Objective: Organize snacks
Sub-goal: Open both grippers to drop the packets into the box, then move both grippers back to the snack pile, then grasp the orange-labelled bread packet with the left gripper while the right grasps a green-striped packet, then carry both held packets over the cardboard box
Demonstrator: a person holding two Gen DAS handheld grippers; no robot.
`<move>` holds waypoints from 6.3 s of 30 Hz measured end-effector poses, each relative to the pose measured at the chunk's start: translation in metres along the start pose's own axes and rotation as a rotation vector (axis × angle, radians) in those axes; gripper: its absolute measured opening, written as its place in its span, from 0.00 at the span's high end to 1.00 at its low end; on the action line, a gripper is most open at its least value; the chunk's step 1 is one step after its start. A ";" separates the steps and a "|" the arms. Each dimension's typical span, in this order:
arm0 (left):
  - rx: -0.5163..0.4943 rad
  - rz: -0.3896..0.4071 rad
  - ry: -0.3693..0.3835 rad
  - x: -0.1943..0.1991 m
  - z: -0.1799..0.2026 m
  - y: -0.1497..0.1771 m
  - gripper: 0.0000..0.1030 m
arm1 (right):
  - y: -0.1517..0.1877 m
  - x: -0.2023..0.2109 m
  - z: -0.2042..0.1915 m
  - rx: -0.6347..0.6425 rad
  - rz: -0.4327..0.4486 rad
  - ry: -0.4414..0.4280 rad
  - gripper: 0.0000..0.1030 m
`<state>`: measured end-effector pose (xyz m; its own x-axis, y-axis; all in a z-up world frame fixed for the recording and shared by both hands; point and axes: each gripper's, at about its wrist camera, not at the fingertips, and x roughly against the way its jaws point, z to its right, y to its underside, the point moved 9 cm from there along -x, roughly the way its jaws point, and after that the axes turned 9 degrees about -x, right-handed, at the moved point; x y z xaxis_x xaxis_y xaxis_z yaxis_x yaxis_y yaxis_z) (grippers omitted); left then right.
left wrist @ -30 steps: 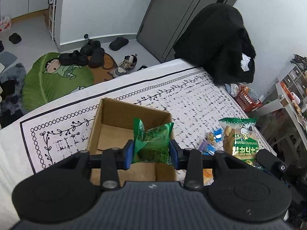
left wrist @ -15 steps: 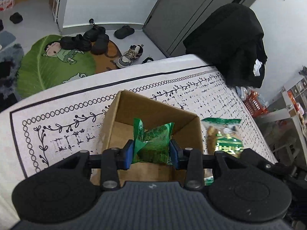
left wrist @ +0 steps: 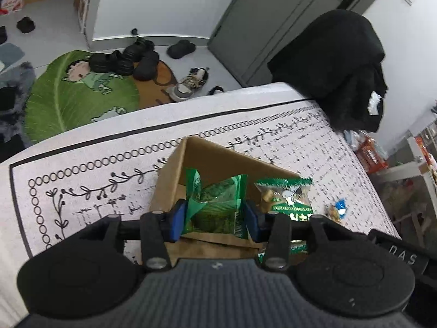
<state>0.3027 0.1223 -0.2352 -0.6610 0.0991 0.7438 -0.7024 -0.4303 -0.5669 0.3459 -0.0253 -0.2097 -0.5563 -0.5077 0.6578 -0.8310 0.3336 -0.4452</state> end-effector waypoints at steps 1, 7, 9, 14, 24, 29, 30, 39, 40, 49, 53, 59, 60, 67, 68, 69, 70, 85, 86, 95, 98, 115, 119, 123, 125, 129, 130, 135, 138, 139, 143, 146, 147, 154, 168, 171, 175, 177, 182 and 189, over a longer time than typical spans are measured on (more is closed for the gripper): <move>0.010 0.002 0.003 0.001 -0.001 -0.001 0.54 | -0.001 -0.001 -0.001 0.001 -0.004 -0.002 0.83; 0.053 0.059 0.029 0.020 0.001 -0.015 0.29 | -0.010 0.015 0.005 -0.005 0.021 -0.007 0.75; 0.045 0.073 0.006 0.023 0.001 -0.016 0.24 | -0.012 0.026 0.011 0.001 0.032 0.005 0.73; 0.028 0.040 -0.048 0.026 0.002 -0.011 0.24 | -0.014 0.058 0.028 0.027 0.074 0.040 0.44; -0.080 0.093 -0.056 0.056 0.037 0.000 0.01 | -0.021 0.107 0.068 0.048 0.146 0.098 0.13; -0.119 0.101 -0.041 0.067 0.057 0.011 0.00 | -0.022 0.128 0.088 0.048 0.176 0.114 0.06; -0.123 0.103 -0.036 0.069 0.061 0.014 0.00 | -0.023 0.132 0.093 0.045 0.181 0.117 0.06; -0.191 0.124 -0.011 0.084 0.100 0.041 0.00 | -0.025 0.160 0.132 0.014 0.217 0.139 0.02; -0.200 0.125 -0.003 0.086 0.105 0.043 0.00 | -0.025 0.163 0.136 0.011 0.216 0.142 0.02; -0.245 0.076 0.000 0.089 0.139 0.070 0.00 | -0.030 0.183 0.166 -0.025 0.210 0.137 0.02; -0.233 0.075 -0.004 0.092 0.147 0.071 0.00 | -0.030 0.188 0.176 -0.032 0.200 0.132 0.02; -0.228 0.063 -0.005 0.092 0.164 0.074 0.00 | -0.033 0.187 0.198 -0.042 0.186 0.153 0.02; -0.232 0.062 -0.007 0.092 0.167 0.074 0.00 | -0.033 0.187 0.202 -0.049 0.186 0.154 0.02; -0.286 0.025 -0.021 0.075 0.190 0.086 0.01 | -0.033 0.180 0.226 -0.110 0.185 0.161 0.02; -0.295 0.021 -0.027 0.073 0.193 0.089 0.01 | -0.033 0.178 0.230 -0.124 0.179 0.160 0.03; -0.300 0.016 -0.030 0.070 0.195 0.091 0.01 | -0.033 0.176 0.235 -0.142 0.172 0.153 0.03; -0.302 0.009 -0.031 0.067 0.197 0.092 0.01 | -0.034 0.174 0.238 -0.157 0.168 0.146 0.03; -0.276 -0.077 -0.098 0.012 0.227 0.109 0.02 | -0.047 0.149 0.270 -0.330 0.150 0.054 0.03; -0.274 -0.083 -0.102 0.007 0.228 0.111 0.02 | -0.048 0.145 0.271 -0.335 0.149 0.056 0.04; -0.278 -0.097 -0.096 -0.030 0.236 0.121 0.04 | -0.052 0.106 0.286 -0.399 0.093 0.029 0.07; -0.306 -0.106 -0.119 -0.042 0.231 0.121 0.05 | -0.053 0.093 0.289 -0.411 0.071 0.010 0.08; -0.446 -0.156 -0.147 -0.103 0.214 0.123 0.15 | -0.071 0.042 0.287 -0.264 0.061 0.048 0.21; -0.413 -0.185 -0.141 -0.113 0.210 0.123 0.35 | -0.077 0.037 0.285 -0.247 0.073 0.051 0.25; -0.393 -0.177 -0.130 -0.113 0.213 0.120 0.53 | -0.081 0.031 0.280 -0.213 0.085 0.066 0.29; -0.390 -0.167 -0.123 -0.111 0.215 0.118 0.58 | -0.082 0.028 0.277 -0.197 0.089 0.072 0.34; -0.375 -0.152 -0.102 -0.102 0.216 0.113 0.60 | -0.081 0.023 0.272 -0.164 0.085 0.079 0.50; -0.372 -0.147 -0.094 -0.100 0.216 0.112 0.60 | -0.080 0.021 0.272 -0.157 0.078 0.082 0.62; -0.352 -0.128 -0.063 -0.081 0.216 0.102 0.60 | -0.077 0.026 0.273 -0.187 0.068 0.064 0.69; -0.369 -0.107 -0.042 -0.067 0.218 0.096 0.60 | -0.076 0.034 0.271 -0.212 0.074 0.045 0.69; -0.370 -0.103 -0.037 -0.065 0.218 0.094 0.60 | -0.076 0.037 0.269 -0.210 0.081 0.040 0.69; -0.354 -0.085 -0.029 -0.050 0.209 0.090 0.60 | -0.074 0.049 0.263 -0.206 0.095 0.028 0.70; -0.343 -0.061 -0.021 -0.036 0.203 0.087 0.60 | -0.073 0.057 0.259 -0.190 0.102 0.025 0.71; -0.336 -0.053 -0.018 -0.031 0.200 0.085 0.60 | -0.073 0.059 0.258 -0.180 0.104 0.031 0.71; -0.265 -0.001 0.008 -0.003 0.186 0.073 0.60 | -0.072 0.078 0.241 -0.162 0.123 0.024 0.71; -0.170 0.060 0.057 0.043 0.161 0.065 0.60 | -0.054 0.122 0.171 -0.115 0.157 -0.023 0.71; -0.161 0.081 0.066 0.052 0.157 0.062 0.60 | -0.050 0.129 0.159 -0.121 0.166 -0.033 0.71; -0.147 0.094 0.078 0.061 0.149 0.061 0.60 | -0.043 0.137 0.143 -0.127 0.181 -0.044 0.71; -0.136 0.099 0.079 0.064 0.144 0.061 0.60 | -0.040 0.140 0.136 -0.127 0.185 -0.047 0.71; -0.110 0.106 0.088 0.073 0.131 0.060 0.60 | -0.032 0.145 0.119 -0.113 0.195 -0.048 0.71; -0.069 0.120 0.101 0.081 0.114 0.056 0.61 | -0.021 0.142 0.098 -0.089 0.197 -0.048 0.71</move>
<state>0.2399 0.0042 -0.1666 -0.7617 0.1421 0.6321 -0.6313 -0.3822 -0.6748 0.2849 -0.1821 -0.1660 -0.7091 -0.4618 0.5328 -0.7044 0.4982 -0.5056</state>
